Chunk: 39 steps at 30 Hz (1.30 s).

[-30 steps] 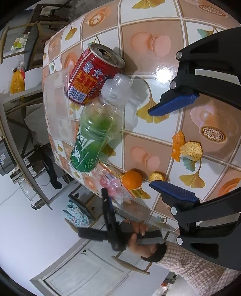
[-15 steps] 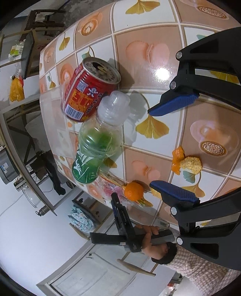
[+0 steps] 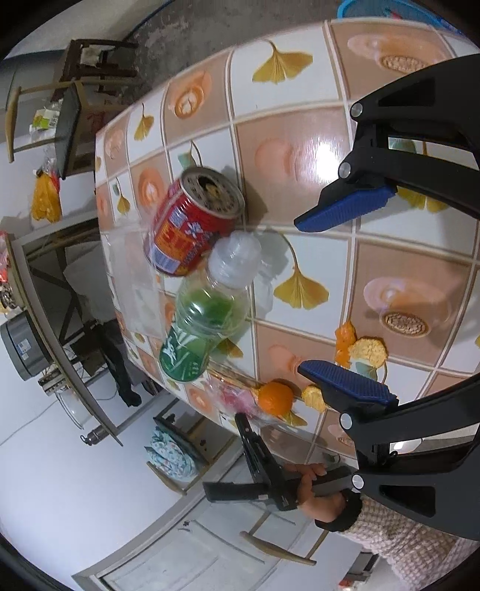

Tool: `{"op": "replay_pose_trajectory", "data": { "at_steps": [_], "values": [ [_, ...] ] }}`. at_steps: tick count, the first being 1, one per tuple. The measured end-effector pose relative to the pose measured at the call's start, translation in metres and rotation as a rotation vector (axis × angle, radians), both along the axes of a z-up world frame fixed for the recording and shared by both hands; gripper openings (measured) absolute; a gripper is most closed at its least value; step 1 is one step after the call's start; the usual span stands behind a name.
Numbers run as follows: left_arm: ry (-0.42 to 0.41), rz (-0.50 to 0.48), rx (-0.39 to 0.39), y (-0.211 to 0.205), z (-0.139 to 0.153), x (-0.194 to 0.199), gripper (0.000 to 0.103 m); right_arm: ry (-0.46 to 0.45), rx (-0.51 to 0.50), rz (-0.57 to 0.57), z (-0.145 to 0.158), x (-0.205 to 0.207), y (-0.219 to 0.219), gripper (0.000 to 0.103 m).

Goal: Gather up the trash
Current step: 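Grasp the pink plastic bag with the left tool, then grasp the red can with the right tool while the left holds the pink bag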

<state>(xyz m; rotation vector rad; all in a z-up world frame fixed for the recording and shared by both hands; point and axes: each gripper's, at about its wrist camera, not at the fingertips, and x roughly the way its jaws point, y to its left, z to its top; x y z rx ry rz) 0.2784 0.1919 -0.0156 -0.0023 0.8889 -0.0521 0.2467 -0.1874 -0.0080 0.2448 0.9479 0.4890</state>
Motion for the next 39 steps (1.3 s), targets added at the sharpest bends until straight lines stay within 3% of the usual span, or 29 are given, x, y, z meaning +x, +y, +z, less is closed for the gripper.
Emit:
{"op": "replay_pose_trajectory", "data": {
  "at_steps": [9, 13, 18, 19, 23, 26, 31, 36, 39],
  "values": [
    [-0.036, -0.043, 0.025, 0.007, 0.011, -0.014, 0.0, -0.093, -0.076, -0.005, 0.034, 0.04, -0.011, 0.07],
    [-0.015, -0.043, -0.003, 0.013, 0.007, -0.011, 0.0, -0.034, -0.126, 0.031, 0.031, 0.09, -0.006, 0.07],
    [-0.013, -0.049, -0.043, 0.018, 0.004, -0.01, 0.001, 0.102, -0.136, 0.086, 0.005, 0.139, -0.002, 0.07],
    [-0.013, -0.05, -0.053, 0.019, 0.004, -0.01, 0.004, 0.119, -0.136, 0.091, 0.001, 0.142, -0.001, 0.07],
    [-0.018, -0.027, -0.118, 0.029, 0.007, -0.012, 0.038, 0.175, -0.138, 0.118, -0.013, 0.155, 0.003, 0.07],
    [-0.035, -0.007, -0.154, 0.036, 0.012, -0.02, 0.049, 0.192, -0.122, 0.127, -0.015, 0.156, 0.002, 0.07],
    [-0.004, 0.042, -0.288, 0.052, 0.018, -0.04, 0.06, 0.191, -0.143, 0.103, -0.013, 0.145, -0.001, 0.068],
    [0.124, 0.06, -0.552, 0.061, 0.001, -0.053, 0.061, 0.182, -0.149, 0.055, -0.012, 0.125, -0.012, 0.068],
    [0.166, 0.069, -0.655, 0.055, -0.009, -0.054, 0.061, 0.156, -0.161, 0.011, -0.012, 0.107, -0.021, 0.067]
  ]
}}
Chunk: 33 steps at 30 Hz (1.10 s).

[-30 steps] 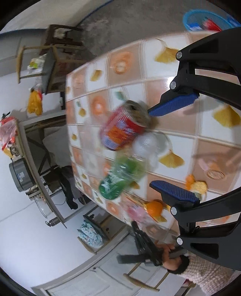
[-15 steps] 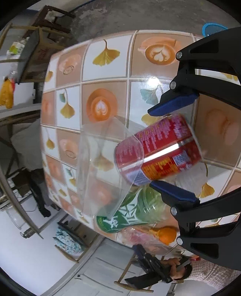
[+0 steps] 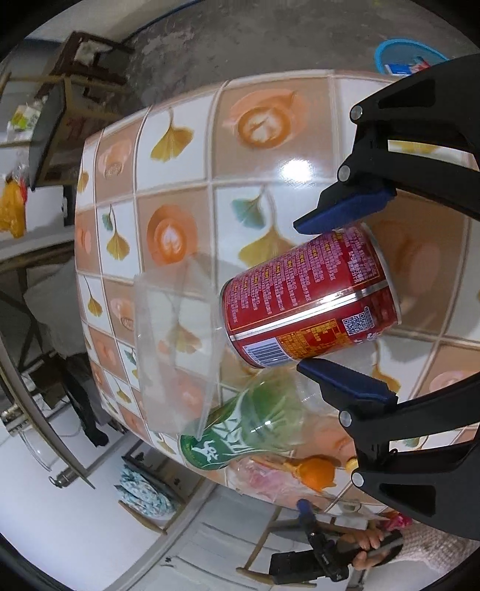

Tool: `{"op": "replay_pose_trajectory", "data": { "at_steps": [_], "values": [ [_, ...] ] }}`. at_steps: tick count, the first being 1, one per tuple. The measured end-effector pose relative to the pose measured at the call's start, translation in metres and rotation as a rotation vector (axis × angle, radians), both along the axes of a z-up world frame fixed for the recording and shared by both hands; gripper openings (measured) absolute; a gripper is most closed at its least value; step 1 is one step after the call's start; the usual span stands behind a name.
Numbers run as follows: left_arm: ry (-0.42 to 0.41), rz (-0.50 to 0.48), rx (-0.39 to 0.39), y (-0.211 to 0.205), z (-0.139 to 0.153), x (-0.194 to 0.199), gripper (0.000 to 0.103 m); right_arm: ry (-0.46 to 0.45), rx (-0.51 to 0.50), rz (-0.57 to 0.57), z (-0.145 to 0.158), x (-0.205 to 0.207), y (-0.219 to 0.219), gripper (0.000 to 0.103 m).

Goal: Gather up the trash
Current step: 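Grasp the red can with the right tool while the left holds the pink bag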

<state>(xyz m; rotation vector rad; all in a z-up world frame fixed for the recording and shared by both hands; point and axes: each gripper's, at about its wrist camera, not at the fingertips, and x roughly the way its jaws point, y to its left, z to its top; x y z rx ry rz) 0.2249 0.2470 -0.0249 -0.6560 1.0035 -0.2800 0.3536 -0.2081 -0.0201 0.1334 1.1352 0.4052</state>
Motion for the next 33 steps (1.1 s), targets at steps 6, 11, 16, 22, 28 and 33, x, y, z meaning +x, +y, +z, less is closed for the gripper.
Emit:
{"op": "replay_pose_trajectory", "data": {
  "at_steps": [6, 11, 16, 22, 28, 33],
  "values": [
    [0.042, 0.139, -0.148, 0.0, -0.012, 0.014, 0.063, -0.074, -0.016, -0.062, 0.0, -0.037, -0.012, 0.067],
    [0.043, 0.235, -0.168, -0.005, -0.015, 0.019, 0.059, -0.11, 0.013, -0.082, -0.002, -0.054, -0.019, 0.066],
    [0.058, 0.3, -0.12, -0.009, -0.016, 0.023, 0.038, -0.132, 0.028, -0.074, -0.002, -0.061, -0.02, 0.066],
    [0.065, 0.321, -0.032, -0.009, -0.017, 0.023, 0.016, -0.145, 0.061, -0.071, -0.004, -0.066, -0.025, 0.066],
    [0.041, 0.314, 0.037, -0.01, -0.016, 0.025, 0.002, -0.148, 0.084, -0.074, -0.006, -0.07, -0.031, 0.065],
    [0.006, 0.252, 0.186, -0.006, -0.003, 0.027, 0.0, -0.147, 0.084, -0.074, -0.005, -0.072, -0.031, 0.065]
  ]
}}
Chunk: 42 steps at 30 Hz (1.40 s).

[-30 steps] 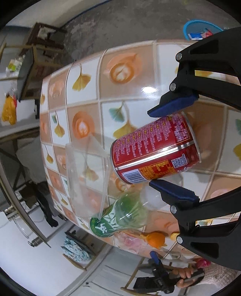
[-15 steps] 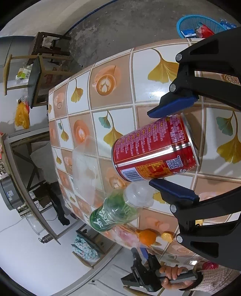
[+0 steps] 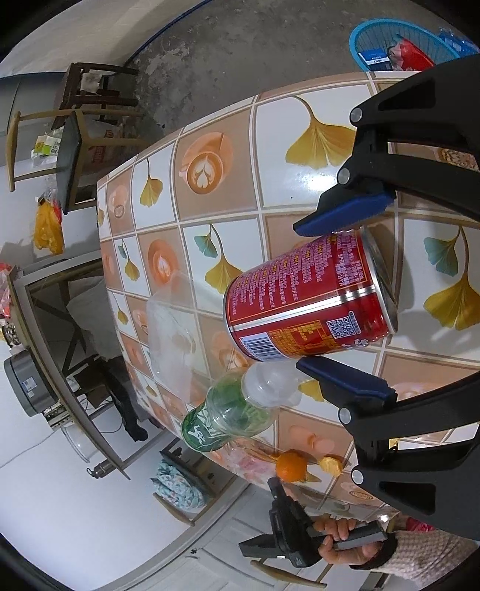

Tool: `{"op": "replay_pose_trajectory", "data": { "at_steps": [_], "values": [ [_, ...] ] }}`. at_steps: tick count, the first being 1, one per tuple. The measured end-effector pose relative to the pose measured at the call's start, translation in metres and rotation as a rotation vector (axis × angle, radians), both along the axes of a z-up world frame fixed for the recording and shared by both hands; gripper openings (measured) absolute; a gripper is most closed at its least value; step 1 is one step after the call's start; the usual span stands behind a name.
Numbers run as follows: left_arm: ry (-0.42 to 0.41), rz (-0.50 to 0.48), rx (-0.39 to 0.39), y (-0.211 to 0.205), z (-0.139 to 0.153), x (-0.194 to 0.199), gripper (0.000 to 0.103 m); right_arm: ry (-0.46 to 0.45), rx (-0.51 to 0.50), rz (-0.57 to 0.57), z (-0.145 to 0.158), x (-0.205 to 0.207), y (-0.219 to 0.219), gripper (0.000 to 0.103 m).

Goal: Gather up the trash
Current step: 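Grasp the red can with the right tool while the left holds the pink bag, then lift the pink bag with the left tool and the red can with the right tool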

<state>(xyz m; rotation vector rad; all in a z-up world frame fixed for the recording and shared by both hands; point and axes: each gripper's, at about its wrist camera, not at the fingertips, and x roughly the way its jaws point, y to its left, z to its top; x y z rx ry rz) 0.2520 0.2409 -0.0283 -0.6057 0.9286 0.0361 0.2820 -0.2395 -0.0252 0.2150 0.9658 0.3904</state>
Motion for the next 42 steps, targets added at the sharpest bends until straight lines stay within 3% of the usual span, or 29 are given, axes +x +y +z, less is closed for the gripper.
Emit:
{"op": "replay_pose_trajectory", "data": {
  "at_steps": [3, 6, 8, 10, 12, 16, 19, 22, 25, 29, 42],
  "values": [
    [0.014, -0.066, 0.107, 0.003, 0.005, 0.005, 0.002, -0.001, -0.008, 0.0, 0.0, 0.0, 0.001, 0.065],
    [0.02, -0.102, 0.067, 0.012, 0.007, 0.007, 0.009, -0.002, -0.013, 0.0, 0.001, 0.0, 0.001, 0.065],
    [0.015, -0.117, 0.01, 0.014, 0.007, 0.007, 0.036, -0.002, -0.013, -0.002, 0.001, 0.0, 0.001, 0.065],
    [-0.002, -0.115, -0.054, 0.015, 0.007, 0.007, 0.053, 0.0, -0.014, -0.003, 0.001, 0.0, 0.002, 0.065],
    [0.007, -0.11, -0.035, 0.01, 0.008, 0.01, 0.055, -0.001, -0.017, -0.003, 0.001, 0.0, 0.002, 0.065],
    [0.029, -0.127, 0.14, -0.015, 0.009, 0.016, 0.052, -0.003, -0.019, -0.005, 0.001, -0.001, 0.002, 0.065],
    [0.046, -0.154, 0.391, -0.045, 0.008, 0.018, 0.037, -0.007, -0.02, -0.008, 0.001, -0.001, 0.003, 0.065],
    [0.033, -0.177, 0.537, -0.063, 0.005, 0.016, 0.029, -0.016, -0.03, -0.008, 0.002, -0.003, 0.004, 0.065],
    [0.016, -0.174, 0.552, -0.063, 0.006, 0.013, 0.012, -0.03, -0.052, -0.002, 0.003, -0.004, 0.007, 0.065],
    [0.001, -0.179, 0.528, -0.058, 0.008, 0.008, 0.005, -0.049, -0.085, 0.004, 0.004, -0.008, 0.011, 0.065],
    [-0.152, -0.176, 0.447, -0.057, 0.041, -0.022, 0.002, -0.057, -0.069, -0.042, 0.009, -0.021, -0.002, 0.063]
  ]
}}
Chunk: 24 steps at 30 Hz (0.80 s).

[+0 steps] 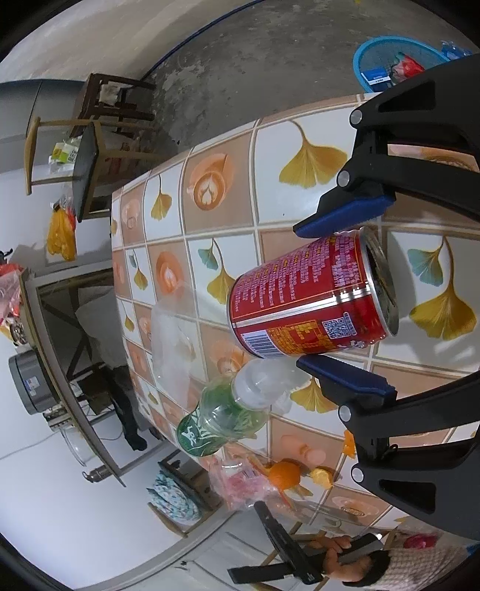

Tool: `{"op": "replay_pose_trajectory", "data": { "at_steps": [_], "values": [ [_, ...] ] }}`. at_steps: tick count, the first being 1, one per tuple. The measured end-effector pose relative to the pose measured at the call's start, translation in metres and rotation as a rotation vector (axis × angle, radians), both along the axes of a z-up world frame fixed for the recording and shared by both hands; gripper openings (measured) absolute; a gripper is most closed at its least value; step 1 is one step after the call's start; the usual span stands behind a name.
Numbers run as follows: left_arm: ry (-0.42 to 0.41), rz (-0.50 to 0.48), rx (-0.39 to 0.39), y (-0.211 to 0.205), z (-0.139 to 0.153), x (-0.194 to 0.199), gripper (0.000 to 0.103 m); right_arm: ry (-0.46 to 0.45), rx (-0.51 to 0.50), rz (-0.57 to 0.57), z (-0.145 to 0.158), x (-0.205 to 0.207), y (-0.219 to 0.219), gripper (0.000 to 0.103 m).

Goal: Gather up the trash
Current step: 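Lift the pink bag with the left tool and the red can with the right tool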

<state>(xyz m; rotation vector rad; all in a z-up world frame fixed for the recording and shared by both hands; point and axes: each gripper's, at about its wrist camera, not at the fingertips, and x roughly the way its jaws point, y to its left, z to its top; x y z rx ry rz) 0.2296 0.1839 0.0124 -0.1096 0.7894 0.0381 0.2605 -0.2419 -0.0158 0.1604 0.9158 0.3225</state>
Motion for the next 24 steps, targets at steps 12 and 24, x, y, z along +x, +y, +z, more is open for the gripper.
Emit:
{"op": "replay_pose_trajectory", "data": {
  "at_steps": [12, 24],
  "values": [
    [-0.182, -0.022, -0.047, 0.0, 0.059, -0.038, 0.001, -0.041, 0.025, -0.038, 0.019, -0.014, -0.009, 0.061],
    [-0.214, -0.034, -0.087, 0.001, 0.072, -0.049, 0.0, 0.047, -0.106, 0.096, 0.004, -0.023, 0.018, 0.06]
  ]
}}
